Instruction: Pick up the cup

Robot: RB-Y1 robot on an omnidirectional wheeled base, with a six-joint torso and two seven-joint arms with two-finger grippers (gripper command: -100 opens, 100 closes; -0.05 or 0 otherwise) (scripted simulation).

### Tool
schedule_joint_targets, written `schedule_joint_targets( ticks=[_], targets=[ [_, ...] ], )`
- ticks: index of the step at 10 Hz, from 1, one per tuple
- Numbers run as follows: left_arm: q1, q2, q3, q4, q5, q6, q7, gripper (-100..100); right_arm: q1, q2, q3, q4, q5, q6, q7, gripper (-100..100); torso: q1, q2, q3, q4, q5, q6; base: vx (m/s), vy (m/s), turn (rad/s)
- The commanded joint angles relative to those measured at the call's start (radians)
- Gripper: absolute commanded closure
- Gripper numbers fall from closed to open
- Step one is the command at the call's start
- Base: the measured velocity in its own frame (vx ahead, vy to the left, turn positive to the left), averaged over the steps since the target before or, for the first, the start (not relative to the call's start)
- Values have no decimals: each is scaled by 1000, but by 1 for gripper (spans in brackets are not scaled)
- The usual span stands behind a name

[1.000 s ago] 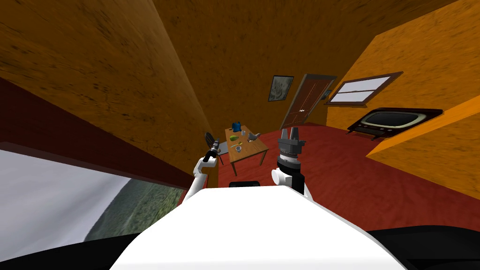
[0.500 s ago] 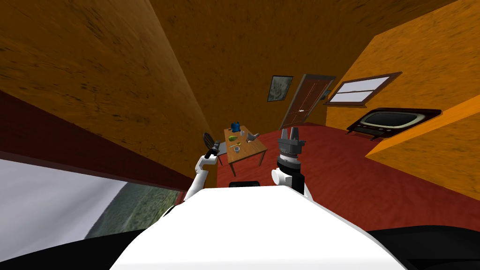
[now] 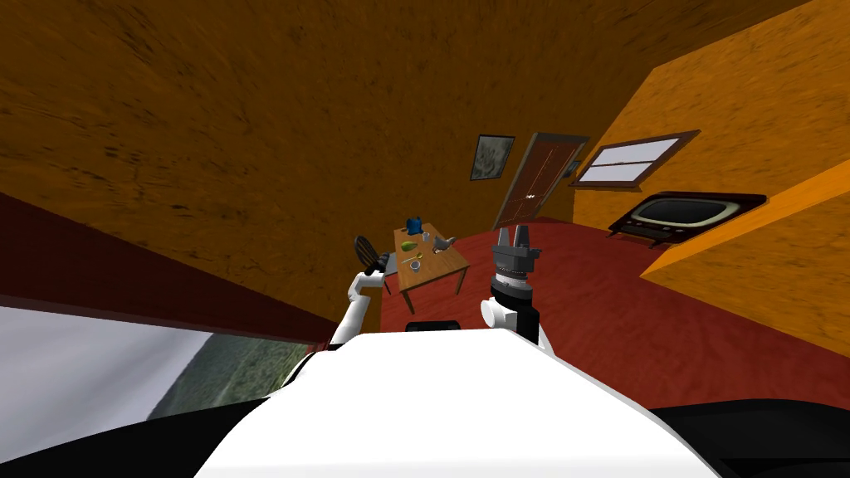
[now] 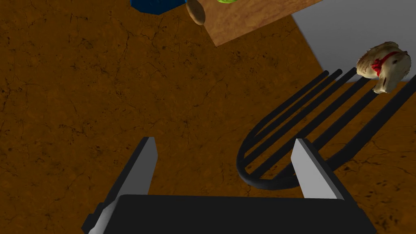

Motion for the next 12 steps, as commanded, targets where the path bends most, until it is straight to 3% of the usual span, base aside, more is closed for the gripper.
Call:
schedule_joint_targets(
  ticks=[1, 4, 7, 11, 12],
  targets=[
    [-14, 5, 5, 30, 6, 32, -7, -100, 0, 0, 0, 0, 0, 0, 0, 0, 0, 0, 0, 0, 0, 0, 33, -62, -16],
    [-64, 8, 23, 113, 13, 113, -31, -100, 0, 0, 0, 0, 0, 0, 0, 0, 1, 1, 0, 0, 0, 0, 35, -78, -35],
    [-87, 10, 33, 153, 16, 174, -42, -100, 0, 0, 0, 0, 0, 0, 0, 0, -1, -1, 0, 0, 0, 0, 44, -79, -30],
    [-147, 20, 59, 268, 26, 284, -73, -100, 0, 0, 0, 0, 0, 0, 0, 0, -2, 0, 0, 0, -1, 0, 52, -107, -50],
    [-147, 20, 59, 268, 26, 302, -73, -100, 0, 0, 0, 0, 0, 0, 0, 0, -2, -1, 0, 0, -1, 0, 40, -75, -20]
  ],
)
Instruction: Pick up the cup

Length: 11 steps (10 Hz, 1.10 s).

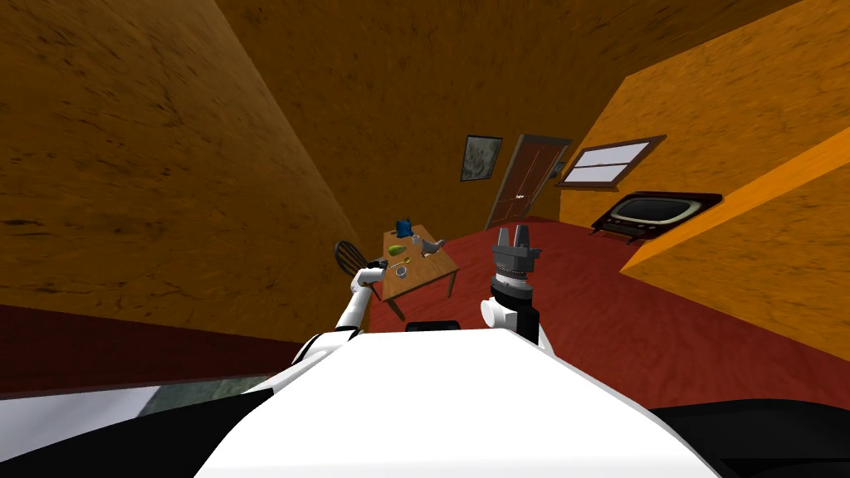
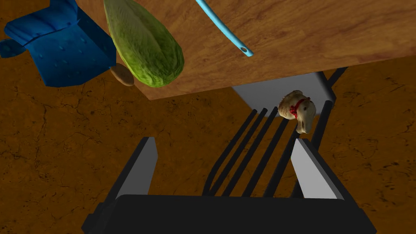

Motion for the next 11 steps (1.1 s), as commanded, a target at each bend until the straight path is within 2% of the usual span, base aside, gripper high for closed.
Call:
schedule_joint_targets(
  ticks=[1, 4, 5, 8, 11],
  targets=[
    [-24, 7, 10, 50, 7, 49, -12, -100, 0, 0, 0, 0, 0, 0, 0, 0, 0, 0, 0, 0, 0, 0, 37, -75, -51],
    [-51, 13, 23, 115, 12, 119, -29, -100, 0, 0, 0, 0, 0, 0, 0, 0, -1, 0, 0, 0, 0, 0, 55, -92, -41],
    [-51, 13, 23, 115, 12, 119, -29, -100, 0, 0, 0, 0, 0, 0, 0, 0, 0, -1, 0, 0, 0, 0, 49, -53, -18],
    [-75, 18, 35, 194, 18, 200, -49, -100, 0, 0, 0, 0, 0, 0, 0, 0, 1, 0, 0, 0, 0, 0, 52, -69, -43],
    [-73, 13, 38, 248, 23, 246, -60, -100, 0, 0, 0, 0, 0, 0, 0, 0, 0, 0, 0, 0, 0, 0, 53, -71, -38]
  ],
)
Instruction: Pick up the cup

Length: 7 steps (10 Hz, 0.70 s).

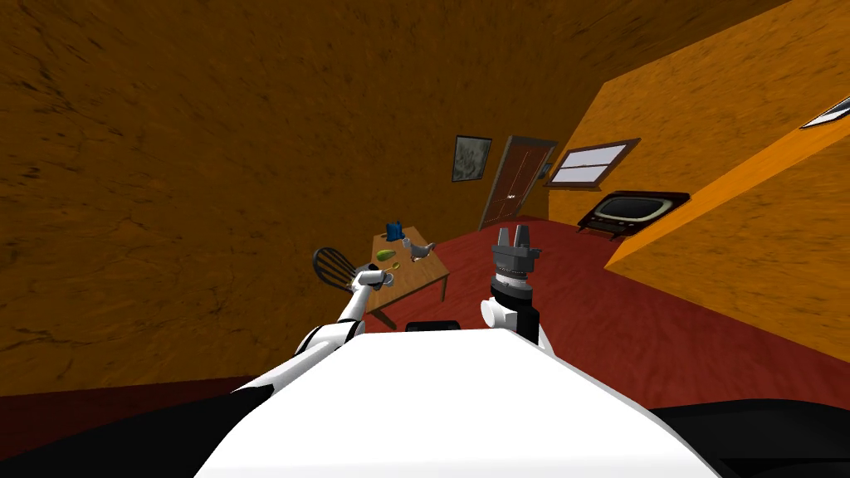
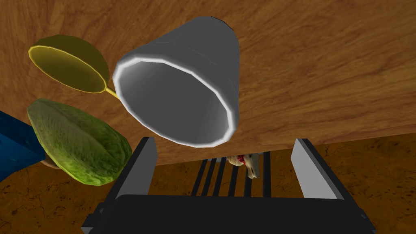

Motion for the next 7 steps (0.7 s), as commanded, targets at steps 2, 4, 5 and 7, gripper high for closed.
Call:
schedule_joint_targets(
  ticks=[2, 4, 5, 7],
  targets=[
    [0, 0, 0, 3, 1, 1, -2, 0, 0, 0, 0, 0, 0, 0, 0, 0, 2, 1, 1, 0, 0, 0, 11, -16, -1],
    [10, -6, -8, 39, -5, -46, 10, -100, 0, 0, 0, 0, 0, 0, 0, 0, 5, 2, 1, 1, 1, 0, 37, 24, -17],
    [14, -8, -10, 51, -6, -61, 14, -100, 0, 0, 0, 0, 0, 0, 0, 0, 7, 1, 0, 0, 1, 0, 51, 31, -14],
    [13, -8, -9, 44, -6, -54, 13, 100, 0, 0, 0, 0, 0, 0, 0, 0, 6, 1, 1, 0, 1, 0, 11, 6, -1]
  ],
)
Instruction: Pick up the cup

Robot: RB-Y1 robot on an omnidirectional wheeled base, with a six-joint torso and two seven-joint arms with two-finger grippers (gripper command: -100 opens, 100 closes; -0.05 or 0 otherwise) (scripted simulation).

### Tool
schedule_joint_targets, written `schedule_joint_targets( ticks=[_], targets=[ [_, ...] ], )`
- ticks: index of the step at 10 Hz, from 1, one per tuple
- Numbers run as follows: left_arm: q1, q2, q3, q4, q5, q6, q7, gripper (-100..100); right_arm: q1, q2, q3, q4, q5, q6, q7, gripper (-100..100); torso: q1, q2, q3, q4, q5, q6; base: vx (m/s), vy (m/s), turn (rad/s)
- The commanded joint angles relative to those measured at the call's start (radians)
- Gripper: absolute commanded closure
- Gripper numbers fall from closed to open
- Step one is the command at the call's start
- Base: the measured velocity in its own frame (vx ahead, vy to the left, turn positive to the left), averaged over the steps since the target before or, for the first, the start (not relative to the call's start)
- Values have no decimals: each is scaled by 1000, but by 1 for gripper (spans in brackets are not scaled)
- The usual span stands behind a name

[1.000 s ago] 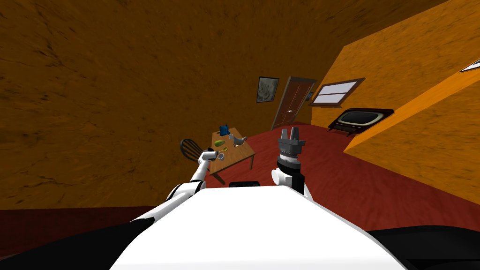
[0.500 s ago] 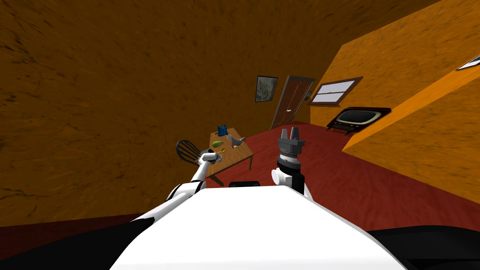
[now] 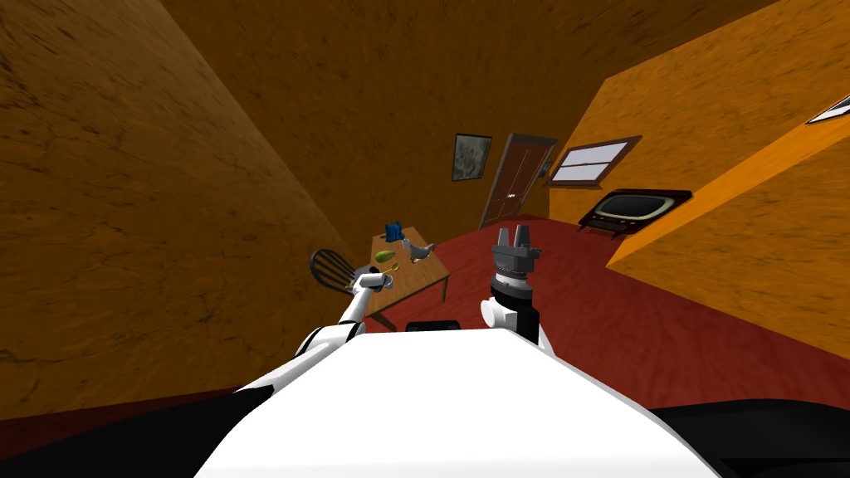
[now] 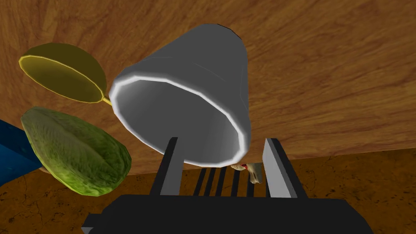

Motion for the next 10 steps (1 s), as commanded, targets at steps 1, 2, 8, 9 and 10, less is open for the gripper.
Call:
schedule_joint_targets(
  ticks=[1, 2, 8, 9, 10],
  targets=[
    [0, 0, 0, 0, 0, 0, 0, 100, 0, 0, 0, 0, 0, 0, 0, 0, 0, 0, 0, 0, 0, 0, 0, 0, 0],
    [1, 0, -1, 1, 0, 1, -1, 100, 0, 0, 0, 0, 0, 0, 0, 0, 0, 0, 0, 1, 0, 0, 1, 0, -11],
    [-12, 8, 9, -42, 7, 54, -14, 100, 0, 0, 0, 0, 0, 0, 0, 0, -2, 4, 2, 1, 0, -1, -22, -13, 9],
    [-10, 6, 7, -37, 5, 45, -12, 100, 0, 0, 0, 0, 0, 0, 0, 0, -2, 4, 3, 1, 0, -2, -19, -8, 2],
    [-10, 6, 7, -40, 5, 50, -13, 0, 0, 0, 0, 0, 0, 0, 0, 0, -1, 3, 2, 1, 0, -2, 0, 0, 0]
  ],
)
